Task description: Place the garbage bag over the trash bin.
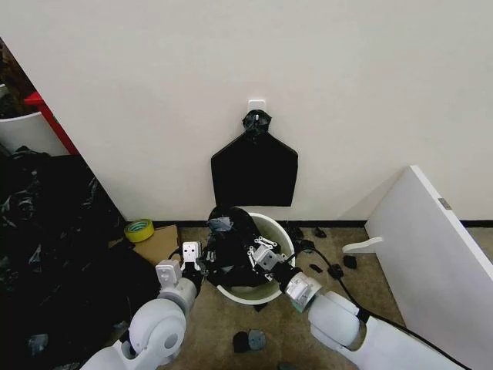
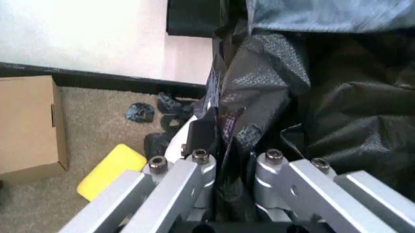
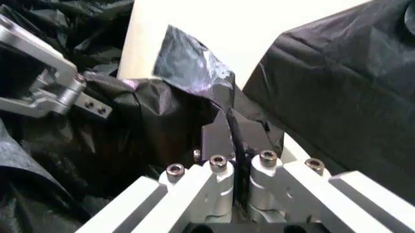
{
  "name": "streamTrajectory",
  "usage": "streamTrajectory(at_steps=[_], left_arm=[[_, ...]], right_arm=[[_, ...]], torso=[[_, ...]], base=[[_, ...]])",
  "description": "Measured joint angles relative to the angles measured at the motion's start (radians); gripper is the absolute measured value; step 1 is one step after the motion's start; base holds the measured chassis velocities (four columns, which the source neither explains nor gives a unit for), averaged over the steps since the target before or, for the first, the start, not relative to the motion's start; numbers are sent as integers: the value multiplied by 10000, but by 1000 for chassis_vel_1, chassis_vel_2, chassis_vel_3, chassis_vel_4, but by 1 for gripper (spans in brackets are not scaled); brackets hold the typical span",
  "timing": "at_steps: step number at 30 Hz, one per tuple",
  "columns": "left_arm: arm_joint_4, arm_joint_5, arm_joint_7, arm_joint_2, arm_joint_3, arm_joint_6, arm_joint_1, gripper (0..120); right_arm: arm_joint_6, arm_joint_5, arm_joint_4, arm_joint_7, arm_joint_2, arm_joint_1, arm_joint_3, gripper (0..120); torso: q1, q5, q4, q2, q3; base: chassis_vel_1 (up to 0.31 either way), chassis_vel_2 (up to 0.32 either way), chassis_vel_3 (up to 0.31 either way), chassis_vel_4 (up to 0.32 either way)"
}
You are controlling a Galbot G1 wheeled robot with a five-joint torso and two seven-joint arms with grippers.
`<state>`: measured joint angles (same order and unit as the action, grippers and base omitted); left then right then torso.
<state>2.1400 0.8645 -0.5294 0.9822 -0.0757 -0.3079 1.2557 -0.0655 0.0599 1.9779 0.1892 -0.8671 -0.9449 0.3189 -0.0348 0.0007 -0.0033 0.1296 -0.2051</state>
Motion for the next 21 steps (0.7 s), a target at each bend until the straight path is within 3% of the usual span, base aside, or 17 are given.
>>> streamTrajectory(at_steps=[8,14,21], left_arm=[[93,-9,-7,-15,-71,-9,133,5],[177,-51,-9,-102,-158,-7,223,5],[188,-59,-9,-123,-169,3,181,5]], right_arm=[[-124,1057,9,317,66,160,-215,0],[-245,3138,162,913,362,353,-788,0],[382,3136,331,660,652,-98,-889,0]], torso=[[0,1,0,-2,0],[0,1,0,-2,0],[0,2,-1,-2,0]], base=[[0,0,0,0],[0,0,0,0],[0,0,0,0]])
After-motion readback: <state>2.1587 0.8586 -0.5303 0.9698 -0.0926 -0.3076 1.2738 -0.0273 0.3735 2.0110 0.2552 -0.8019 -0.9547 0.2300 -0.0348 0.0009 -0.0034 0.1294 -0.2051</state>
